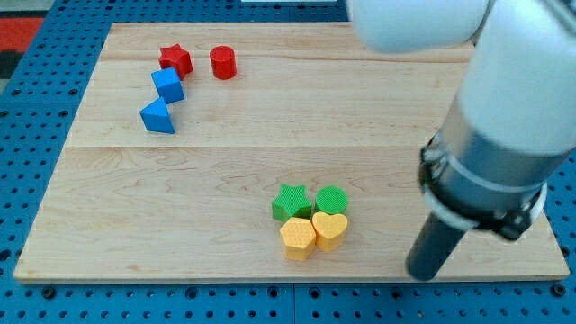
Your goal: Nudge yellow hexagon up a bit
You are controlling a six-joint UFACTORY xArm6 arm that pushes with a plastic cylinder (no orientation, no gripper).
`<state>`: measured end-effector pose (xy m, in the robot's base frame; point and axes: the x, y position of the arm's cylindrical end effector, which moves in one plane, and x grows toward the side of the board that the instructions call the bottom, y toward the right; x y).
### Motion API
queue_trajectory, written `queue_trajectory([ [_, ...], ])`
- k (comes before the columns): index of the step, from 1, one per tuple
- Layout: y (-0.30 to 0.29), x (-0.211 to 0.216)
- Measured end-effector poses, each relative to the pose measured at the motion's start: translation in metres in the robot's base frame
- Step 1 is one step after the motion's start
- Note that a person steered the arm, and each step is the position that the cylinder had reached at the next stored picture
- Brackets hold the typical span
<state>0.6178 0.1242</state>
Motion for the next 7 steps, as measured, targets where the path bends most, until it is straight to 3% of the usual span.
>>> queue_trajectory([
  [3,-0.121,0.0],
  [7,-0.087,-0.021],
])
